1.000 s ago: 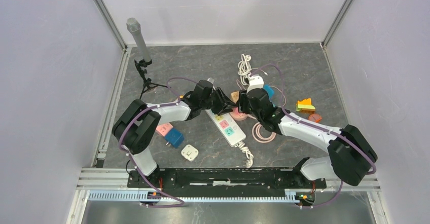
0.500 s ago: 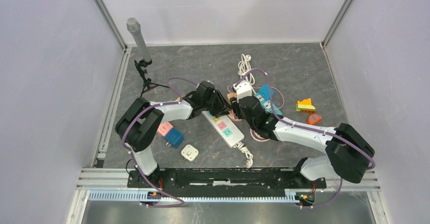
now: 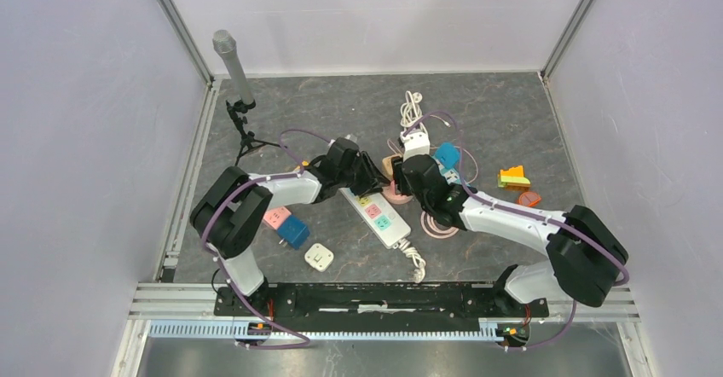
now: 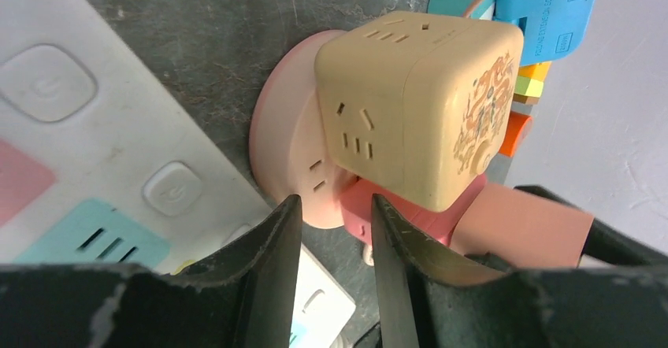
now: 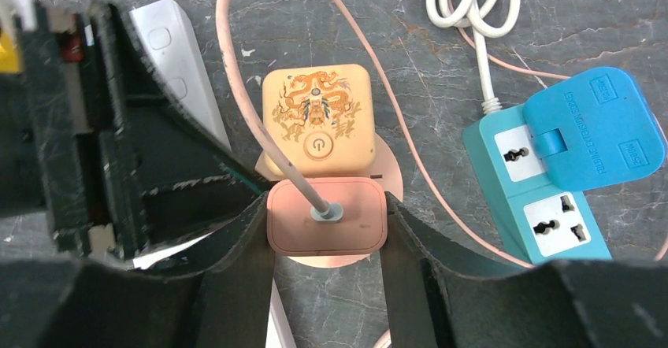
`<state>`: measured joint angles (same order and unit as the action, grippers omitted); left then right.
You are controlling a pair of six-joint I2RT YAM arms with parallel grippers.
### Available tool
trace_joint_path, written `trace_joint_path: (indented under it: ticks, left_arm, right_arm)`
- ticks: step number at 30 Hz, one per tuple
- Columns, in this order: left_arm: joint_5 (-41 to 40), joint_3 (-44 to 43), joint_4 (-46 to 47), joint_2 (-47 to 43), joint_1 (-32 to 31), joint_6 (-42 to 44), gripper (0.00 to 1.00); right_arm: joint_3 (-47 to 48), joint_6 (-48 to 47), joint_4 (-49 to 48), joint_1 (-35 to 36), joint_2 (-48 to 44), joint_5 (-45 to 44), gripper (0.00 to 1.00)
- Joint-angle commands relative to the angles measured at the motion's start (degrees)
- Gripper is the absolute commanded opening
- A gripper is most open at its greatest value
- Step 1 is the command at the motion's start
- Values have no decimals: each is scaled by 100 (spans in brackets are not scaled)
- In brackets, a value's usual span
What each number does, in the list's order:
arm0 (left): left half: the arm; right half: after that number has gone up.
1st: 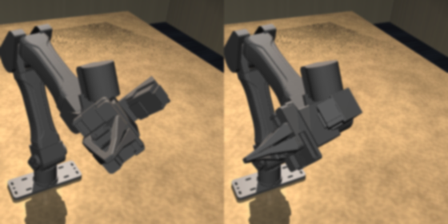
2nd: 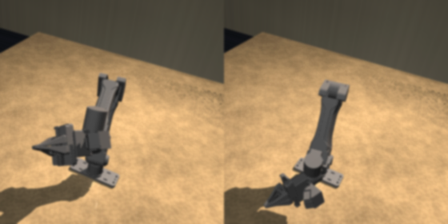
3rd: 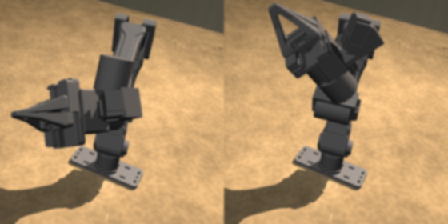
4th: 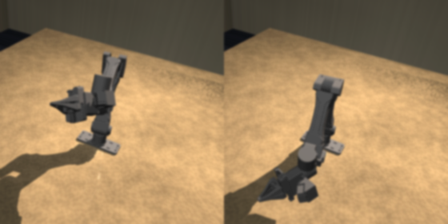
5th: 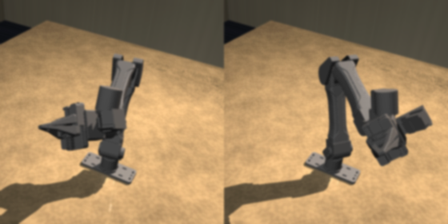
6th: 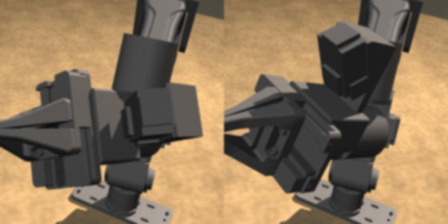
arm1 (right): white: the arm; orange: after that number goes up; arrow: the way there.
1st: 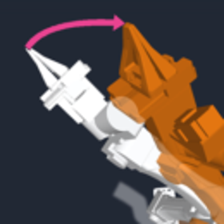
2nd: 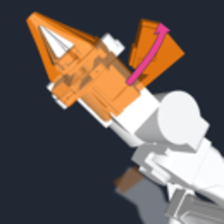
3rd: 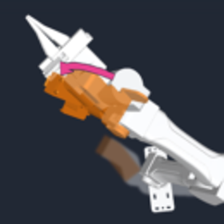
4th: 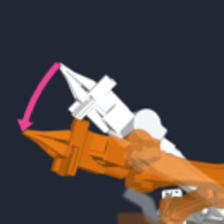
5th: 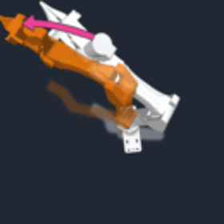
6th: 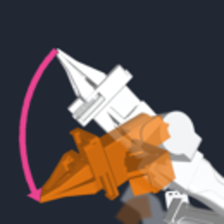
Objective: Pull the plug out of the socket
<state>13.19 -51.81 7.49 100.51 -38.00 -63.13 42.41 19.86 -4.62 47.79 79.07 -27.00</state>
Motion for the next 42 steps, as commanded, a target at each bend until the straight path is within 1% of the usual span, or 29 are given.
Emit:
trace_joint_path:
  ticks: [1,3,5,7,9,10,11,13,15,18,20,25,30,38,40,42]
  left_arm:
    - [-170,371,567,-459,-50,796,46]
    - [-300,578,812,-621,-50,1167,47]
    - [-277,795,1189,-823,-74,1697,51]
    - [-150,983,1511,-1042,-93,2224,56]
    - [142,1075,1719,-1207,-111,2955,62]
    - [321,1114,1845,-1259,-111,3320,63]
    - [601,1208,2175,-1298,-120,3728,63]
    - [885,1521,2933,-1383,-120,4229,63]
    - [953,1710,3435,-1395,-120,4626,65]
    - [1268,1728,4053,-1176,-129,5159,65]
    - [1335,1683,4239,-970,-140,5431,65]
    - [1519,1430,4525,-474,-138,5729,63]
    - [1357,1344,4696,-158,-138,5808,59]
    - [1673,1290,5024,202,-151,5866,48]
    - [1698,1266,4999,262,-178,5955,47]
    - [1683,1242,4880,296,-193,6041,43]
  right_arm:
    - [393,415,172,-147,140,176,0]
    - [462,452,284,-155,163,306,0]
    - [519,470,382,-188,184,454,0]
    - [574,474,448,-246,194,655,0]
    - [608,475,445,-304,189,843,0]
    - [631,465,452,-330,188,923,0]
    - [649,450,523,-342,184,956,0]
    - [638,439,598,-373,158,1036,0]
    - [590,439,583,-418,127,1104,0]
    - [525,478,446,-450,114,1237,0]
    - [496,501,435,-455,101,1299,0]
    - [471,504,401,-494,68,1393,0]
    - [471,522,390,-523,30,1463,0]
    - [401,549,267,-543,34,1655,0]
    - [345,536,166,-545,17,1746,0]
    - [262,533,46,-542,-18,1820,0]
